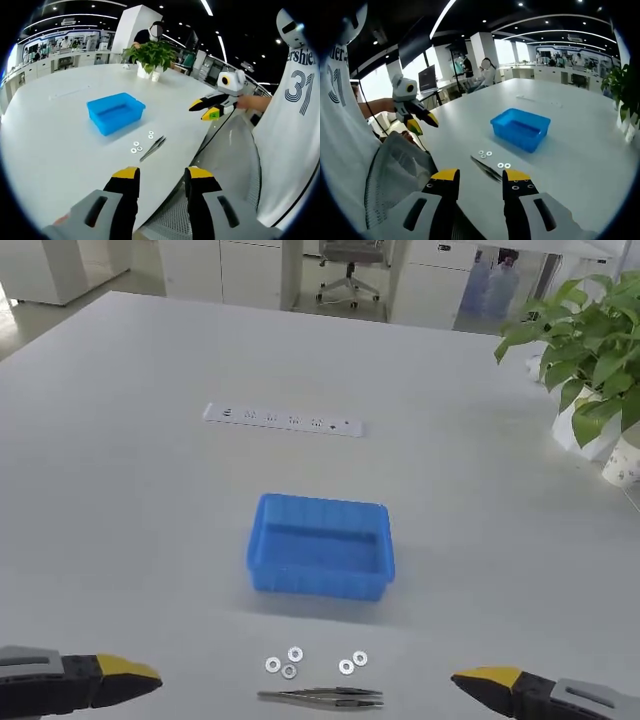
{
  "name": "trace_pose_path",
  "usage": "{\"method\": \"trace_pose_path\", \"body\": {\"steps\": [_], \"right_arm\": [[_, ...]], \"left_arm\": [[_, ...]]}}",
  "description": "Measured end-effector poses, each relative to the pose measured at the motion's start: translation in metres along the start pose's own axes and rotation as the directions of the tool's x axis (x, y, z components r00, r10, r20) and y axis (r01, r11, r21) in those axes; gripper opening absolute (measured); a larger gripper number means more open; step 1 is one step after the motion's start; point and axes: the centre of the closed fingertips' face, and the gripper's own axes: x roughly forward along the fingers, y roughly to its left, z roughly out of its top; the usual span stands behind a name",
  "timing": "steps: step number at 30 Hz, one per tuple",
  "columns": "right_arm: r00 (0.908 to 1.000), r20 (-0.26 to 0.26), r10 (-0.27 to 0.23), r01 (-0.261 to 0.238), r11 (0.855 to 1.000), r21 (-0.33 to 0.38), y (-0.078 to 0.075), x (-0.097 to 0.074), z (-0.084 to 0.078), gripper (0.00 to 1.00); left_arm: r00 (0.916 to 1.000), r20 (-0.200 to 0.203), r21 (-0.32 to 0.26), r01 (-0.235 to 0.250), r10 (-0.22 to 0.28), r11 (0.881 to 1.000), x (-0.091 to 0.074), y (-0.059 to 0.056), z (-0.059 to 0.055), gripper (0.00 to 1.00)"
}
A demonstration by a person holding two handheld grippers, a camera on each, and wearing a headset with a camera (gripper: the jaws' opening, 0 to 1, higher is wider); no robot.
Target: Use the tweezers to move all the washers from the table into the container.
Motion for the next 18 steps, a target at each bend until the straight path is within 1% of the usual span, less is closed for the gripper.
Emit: {"method": "trace_pose_path", "body": {"steps": [4, 8, 12, 13, 14, 15, 18], "right_arm": [[1.0000, -0.004, 0.000, 0.000, 1.000, 0.006, 0.000, 0.000, -0.001, 0.36], [1.0000, -0.008, 0.003, -0.003, 1.000, 0.007, 0.000, 0.002, -0.001, 0.36], [0.9998, -0.020, 0.010, -0.010, 1.000, 0.008, 0.000, 0.006, -0.004, 0.36], [0.9995, -0.029, 0.012, -0.012, 1.000, 0.002, 0.000, 0.007, -0.006, 0.36], [0.9993, -0.033, 0.015, -0.015, 1.000, 0.002, 0.000, 0.008, -0.006, 0.36], [0.9992, -0.034, 0.021, -0.020, 1.000, 0.006, 0.000, 0.008, -0.006, 0.36], [0.9991, -0.036, 0.024, -0.023, 1.000, 0.005, -0.002, 0.009, -0.005, 0.36]], "left_arm": [[0.9998, -0.018, -0.003, 0.006, -0.006, 1.000, 0.002, 0.000, -0.004, 0.41], [0.9999, -0.013, -0.011, 0.008, -0.008, 1.000, 0.002, 0.001, -0.004, 0.41], [0.9998, -0.013, -0.021, 0.015, -0.015, 1.000, 0.007, 0.003, -0.006, 0.41], [0.9995, -0.007, -0.022, 0.029, -0.029, 0.999, 0.008, 0.001, -0.004, 0.40], [0.9983, 0.013, -0.033, 0.058, -0.057, 0.998, 0.010, -0.002, 0.001, 0.40], [0.9980, 0.021, -0.031, 0.060, -0.060, 0.998, 0.010, -0.002, 0.003, 0.40], [0.9985, 0.018, -0.018, 0.051, -0.051, 0.999, 0.013, 0.003, 0.006, 0.40]]}}
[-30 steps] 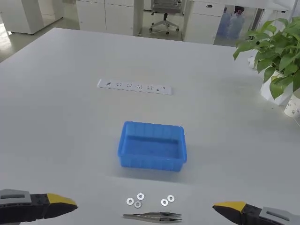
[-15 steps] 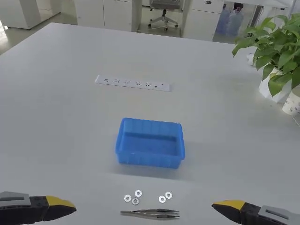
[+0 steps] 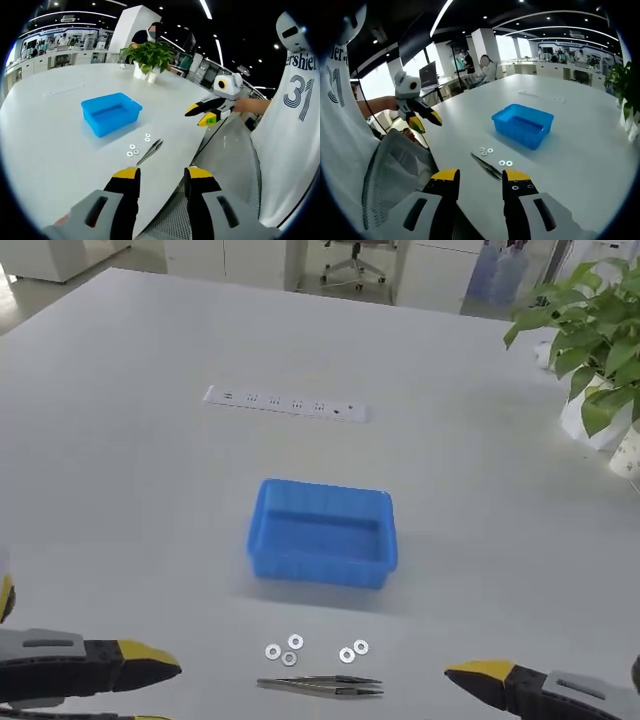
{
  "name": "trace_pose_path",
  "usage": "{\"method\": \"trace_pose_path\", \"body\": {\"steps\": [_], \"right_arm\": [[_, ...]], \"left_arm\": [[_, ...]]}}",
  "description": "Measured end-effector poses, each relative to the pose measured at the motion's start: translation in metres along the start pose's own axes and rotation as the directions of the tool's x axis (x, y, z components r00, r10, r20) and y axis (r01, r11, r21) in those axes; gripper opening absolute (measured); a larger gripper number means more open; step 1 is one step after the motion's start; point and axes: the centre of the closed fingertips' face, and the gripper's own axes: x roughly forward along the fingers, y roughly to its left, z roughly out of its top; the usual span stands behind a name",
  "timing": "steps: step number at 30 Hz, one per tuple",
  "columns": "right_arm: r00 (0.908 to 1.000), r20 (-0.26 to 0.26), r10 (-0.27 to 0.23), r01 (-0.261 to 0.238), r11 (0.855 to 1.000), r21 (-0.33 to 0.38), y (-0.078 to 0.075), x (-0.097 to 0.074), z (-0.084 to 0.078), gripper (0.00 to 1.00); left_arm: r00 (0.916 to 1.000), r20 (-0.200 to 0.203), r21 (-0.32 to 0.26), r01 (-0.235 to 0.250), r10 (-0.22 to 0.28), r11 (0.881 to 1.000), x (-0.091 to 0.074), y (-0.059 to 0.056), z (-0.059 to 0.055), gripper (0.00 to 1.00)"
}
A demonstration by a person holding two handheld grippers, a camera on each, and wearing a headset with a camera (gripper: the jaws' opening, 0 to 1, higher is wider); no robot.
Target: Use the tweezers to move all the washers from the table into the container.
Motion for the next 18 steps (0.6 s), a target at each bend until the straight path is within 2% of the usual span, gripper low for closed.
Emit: {"method": "trace_pose_path", "body": {"steps": [3, 9, 11, 13, 15, 16, 18], "right_arm": [[1.0000, -0.003, 0.003, -0.003, 1.000, -0.001, -0.001, 0.001, 0.000, 0.36], [0.9998, -0.016, 0.009, -0.010, 1.000, -0.019, -0.005, 0.007, 0.001, 0.36], [0.9997, -0.022, 0.013, -0.013, 1.000, -0.028, -0.005, 0.009, 0.002, 0.36], [0.9995, -0.026, 0.017, -0.018, 0.999, -0.037, -0.006, 0.012, 0.002, 0.36], [0.9992, -0.033, 0.022, -0.024, 0.998, -0.049, -0.007, 0.016, 0.002, 0.36], [0.9979, -0.059, 0.028, -0.033, 0.996, -0.082, -0.007, 0.020, -0.001, 0.36], [0.9961, -0.078, 0.042, -0.050, 0.993, -0.107, -0.007, 0.026, -0.002, 0.36]], "left_arm": [[0.9994, -0.034, 0.020, 0.001, 0.000, 1.000, 0.005, 0.003, -0.004, 0.40], [0.9983, -0.057, 0.042, -0.011, 0.014, 0.999, 0.013, 0.007, -0.009, 0.40], [0.9991, -0.043, 0.037, 0.003, -0.002, 0.999, 0.014, 0.005, -0.007, 0.39], [0.9999, -0.013, 0.045, -0.008, 0.009, 0.999, 0.014, 0.009, -0.002, 0.39], [0.9999, -0.011, 0.045, -0.012, 0.013, 0.999, 0.015, 0.012, -0.002, 0.39], [0.9998, -0.012, 0.051, -0.016, 0.017, 0.999, 0.018, 0.015, -0.003, 0.39], [0.9998, -0.012, 0.050, -0.012, 0.012, 0.999, 0.025, 0.018, -0.003, 0.38]]}}
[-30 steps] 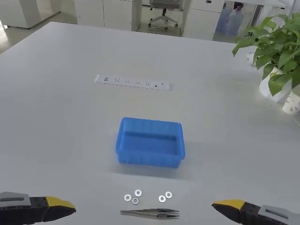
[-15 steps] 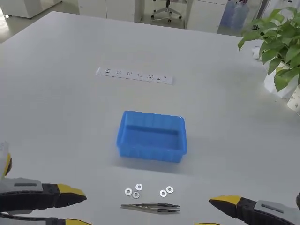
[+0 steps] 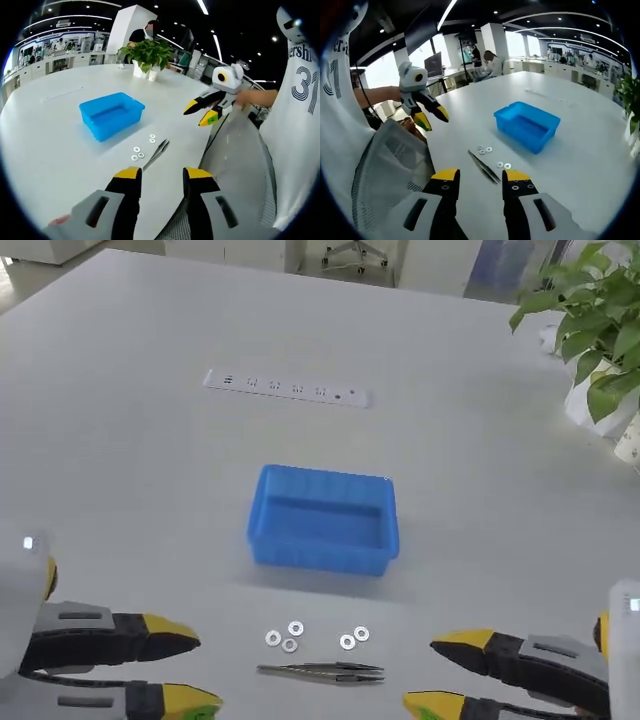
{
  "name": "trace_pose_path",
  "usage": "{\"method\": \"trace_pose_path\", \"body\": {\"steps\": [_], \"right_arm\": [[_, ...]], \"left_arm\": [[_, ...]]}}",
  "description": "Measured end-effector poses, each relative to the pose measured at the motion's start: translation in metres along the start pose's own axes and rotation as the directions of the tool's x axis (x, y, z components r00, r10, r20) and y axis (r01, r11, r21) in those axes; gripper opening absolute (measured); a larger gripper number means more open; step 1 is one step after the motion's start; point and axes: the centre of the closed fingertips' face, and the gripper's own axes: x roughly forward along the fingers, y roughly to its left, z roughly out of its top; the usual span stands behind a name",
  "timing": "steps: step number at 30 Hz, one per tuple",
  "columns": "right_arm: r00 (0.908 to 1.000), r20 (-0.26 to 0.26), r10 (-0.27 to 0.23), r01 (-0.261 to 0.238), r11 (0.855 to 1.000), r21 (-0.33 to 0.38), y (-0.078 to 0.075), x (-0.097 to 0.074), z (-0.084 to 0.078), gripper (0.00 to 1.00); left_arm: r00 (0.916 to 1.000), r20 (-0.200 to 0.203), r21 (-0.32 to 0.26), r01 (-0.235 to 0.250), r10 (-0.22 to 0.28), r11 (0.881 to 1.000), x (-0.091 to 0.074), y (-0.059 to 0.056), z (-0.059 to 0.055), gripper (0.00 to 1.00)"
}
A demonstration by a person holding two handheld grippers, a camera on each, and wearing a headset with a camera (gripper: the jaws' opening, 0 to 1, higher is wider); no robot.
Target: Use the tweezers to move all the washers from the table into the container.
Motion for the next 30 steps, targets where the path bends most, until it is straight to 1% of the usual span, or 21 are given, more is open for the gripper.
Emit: {"method": "trace_pose_path", "body": {"steps": [3, 5, 6, 7, 8, 9, 10, 11, 12, 13, 15, 16, 17, 18, 19, 20, 21, 23, 24, 28, 30], "right_arm": [[0.9993, -0.009, 0.036, -0.036, 0.999, -0.020, 0.002, 0.012, 0.003, 0.36], [0.9980, -0.033, 0.054, -0.056, 0.997, -0.047, 0.002, 0.020, 0.003, 0.35], [0.9978, -0.035, 0.056, -0.058, 0.997, -0.054, 0.001, 0.023, 0.003, 0.35], [0.9975, -0.039, 0.059, -0.061, 0.997, -0.056, 0.000, 0.028, 0.004, 0.35], [0.9971, -0.043, 0.063, -0.066, 0.996, -0.063, 0.000, 0.031, 0.005, 0.35], [0.9965, -0.045, 0.071, -0.074, 0.994, -0.075, -0.001, 0.036, 0.006, 0.35], [0.9958, -0.049, 0.078, -0.082, 0.993, -0.081, -0.001, 0.040, 0.006, 0.35], [0.9952, -0.057, 0.080, -0.085, 0.993, -0.086, -0.001, 0.042, 0.005, 0.35], [0.9925, -0.085, 0.088, -0.097, 0.989, -0.112, -0.002, 0.046, 0.002, 0.35], [0.9908, -0.099, 0.092, -0.104, 0.986, -0.132, -0.003, 0.051, 0.000, 0.35], [0.9874, -0.117, 0.107, -0.122, 0.983, -0.134, -0.003, 0.057, -0.004, 0.35], [0.9844, -0.137, 0.110, -0.130, 0.981, -0.145, -0.004, 0.061, -0.008, 0.34], [0.9802, -0.161, 0.115, -0.140, 0.977, -0.159, -0.004, 0.062, -0.012, 0.34], [0.9750, -0.188, 0.119, -0.154, 0.970, -0.186, -0.004, 0.065, -0.017, 0.33], [0.9739, -0.191, 0.122, -0.159, 0.968, -0.194, -0.003, 0.068, -0.018, 0.33], [0.9702, -0.206, 0.128, -0.170, 0.964, -0.202, -0.002, 0.070, -0.020, 0.33], [0.9689, -0.209, 0.133, -0.176, 0.964, -0.202, -0.002, 0.072, -0.021, 0.33], [0.9651, -0.225, 0.134, -0.183, 0.960, -0.211, -0.003, 0.075, -0.024, 0.32], [0.9608, -0.243, 0.134, -0.189, 0.956, -0.222, -0.005, 0.076, -0.027, 0.32], [0.9575, -0.250, 0.143, -0.201, 0.954, -0.222, -0.007, 0.079, -0.027, 0.29], [0.9555, -0.254, 0.150, -0.209, 0.951, -0.226, -0.008, 0.081, -0.026, 0.28]], "left_arm": [[1.0000, -0.005, 0.023, 0.006, -0.006, 1.000, 0.016, 0.002, 0.002, 0.36], [0.9998, 0.004, 0.026, 0.020, -0.020, 0.999, 0.028, 0.003, 0.005, 0.34], [0.9998, 0.011, 0.027, 0.017, -0.018, 0.999, 0.033, 0.005, 0.007, 0.34], [0.9994, 0.025, 0.020, 0.025, -0.026, 0.999, 0.040, 0.007, 0.008, 0.34], [0.9992, 0.022, 0.013, 0.034, -0.034, 0.999, 0.044, 0.009, 0.008, 0.33], [0.9993, 0.019, 0.010, 0.031, -0.031, 0.999, 0.050, 0.013, 0.007, 0.33], [0.9992, -0.002, 0.025, 0.039, -0.039, 0.999, 0.053, 0.015, 0.003, 0.32], [0.9986, -0.022, 0.035, 0.048, -0.047, 0.998, 0.054, 0.015, 0.000, 0.31], [0.9970, -0.056, 0.046, 0.056, -0.054, 0.997, 0.058, 0.015, -0.005, 0.30], [0.9951, -0.075, 0.058, 0.069, -0.065, 0.996, 0.061, 0.015, -0.010, 0.29], [0.9931, -0.095, 0.069, 0.075, -0.068, 0.995, 0.065, 0.015, -0.015, 0.28], [0.9911, -0.115, 0.085, 0.077, -0.067, 0.993, 0.067, 0.017, -0.021, 0.28], [0.9896, -0.129, 0.097, 0.077, -0.065, 0.992, 0.068, 0.018, -0.024, 0.27], [0.9889, -0.136, 0.101, 0.073, -0.059, 0.992, 0.071, 0.019, -0.027, 0.26], [0.9876, -0.147, 0.105, 0.072, -0.056, 0.992, 0.072, 0.020, -0.029, 0.26], [0.9872, -0.149, 0.106, 0.072, -0.056, 0.992, 0.074, 0.021, -0.030, 0.26], [0.9870, -0.152, 0.110, 0.068, -0.051, 0.992, 0.075, 0.022, -0.031, 0.26], [0.9890, -0.142, 0.116, 0.059, -0.042, 0.992, 0.077, 0.025, -0.028, 0.25], [0.9902, -0.135, 0.119, 0.051, -0.035, 0.992, 0.079, 0.027, -0.026, 0.24], [0.9875, -0.154, 0.147, 0.057, -0.034, 0.988, 0.082, 0.028, -0.026, 0.22], [0.9843, -0.172, 0.158, 0.069, -0.041, 0.985, 0.083, 0.027, -0.027, 0.21]]}}
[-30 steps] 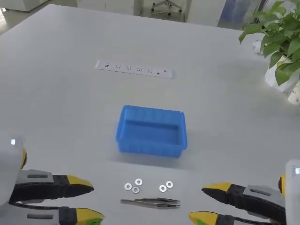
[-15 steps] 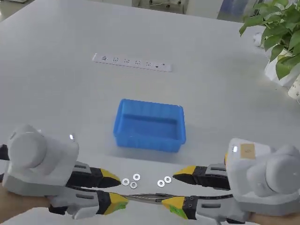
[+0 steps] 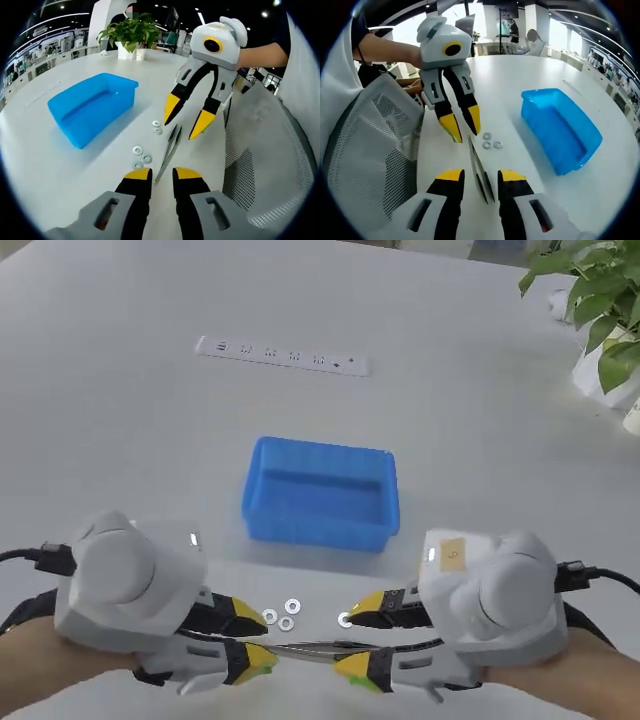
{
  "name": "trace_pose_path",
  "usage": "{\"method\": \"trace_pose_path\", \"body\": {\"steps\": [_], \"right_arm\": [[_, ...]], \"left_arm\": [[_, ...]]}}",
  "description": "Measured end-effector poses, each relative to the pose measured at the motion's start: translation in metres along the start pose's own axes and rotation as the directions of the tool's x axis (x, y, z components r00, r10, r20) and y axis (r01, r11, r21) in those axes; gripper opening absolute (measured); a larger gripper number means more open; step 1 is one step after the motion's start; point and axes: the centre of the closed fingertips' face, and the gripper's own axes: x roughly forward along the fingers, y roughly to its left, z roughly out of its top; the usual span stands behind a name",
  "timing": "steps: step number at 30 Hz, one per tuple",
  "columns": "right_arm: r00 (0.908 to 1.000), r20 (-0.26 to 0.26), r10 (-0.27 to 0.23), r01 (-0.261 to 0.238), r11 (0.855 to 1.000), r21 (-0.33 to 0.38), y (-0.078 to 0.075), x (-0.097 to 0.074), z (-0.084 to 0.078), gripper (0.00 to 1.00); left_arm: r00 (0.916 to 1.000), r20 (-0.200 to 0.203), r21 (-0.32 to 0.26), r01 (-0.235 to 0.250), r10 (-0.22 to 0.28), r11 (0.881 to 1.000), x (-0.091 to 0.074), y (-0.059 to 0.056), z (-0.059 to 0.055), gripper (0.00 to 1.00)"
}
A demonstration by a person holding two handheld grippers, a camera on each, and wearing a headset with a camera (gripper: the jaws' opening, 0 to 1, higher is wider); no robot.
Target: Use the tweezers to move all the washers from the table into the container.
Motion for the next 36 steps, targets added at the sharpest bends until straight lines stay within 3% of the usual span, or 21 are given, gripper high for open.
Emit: {"method": "trace_pose_path", "body": {"steps": [5, 16, 28, 36], "right_arm": [[0.9994, -0.026, 0.023, -0.023, 1.000, -0.017, 0.000, 0.004, -0.003, 0.26], [0.9951, -0.081, 0.057, -0.061, 0.997, -0.041, 0.003, 0.012, -0.010, 0.24], [0.9874, -0.136, 0.080, -0.091, 0.993, -0.074, 0.004, 0.015, -0.019, 0.17], [0.9871, -0.141, 0.076, -0.088, 0.993, -0.083, 0.001, 0.016, -0.018, 0.14]], "left_arm": [[0.9990, -0.044, 0.040, 0.012, -0.010, 0.999, 0.002, 0.001, -0.005, 0.19], [0.9951, -0.095, 0.080, 0.036, -0.029, 0.996, 0.004, -0.001, -0.010, 0.16], [0.9927, -0.118, 0.114, 0.039, -0.025, 0.993, 0.006, 0.003, -0.009, 0.09], [0.9893, -0.142, 0.134, 0.054, -0.035, 0.989, 0.006, 0.004, -0.010, 0.08]]}}
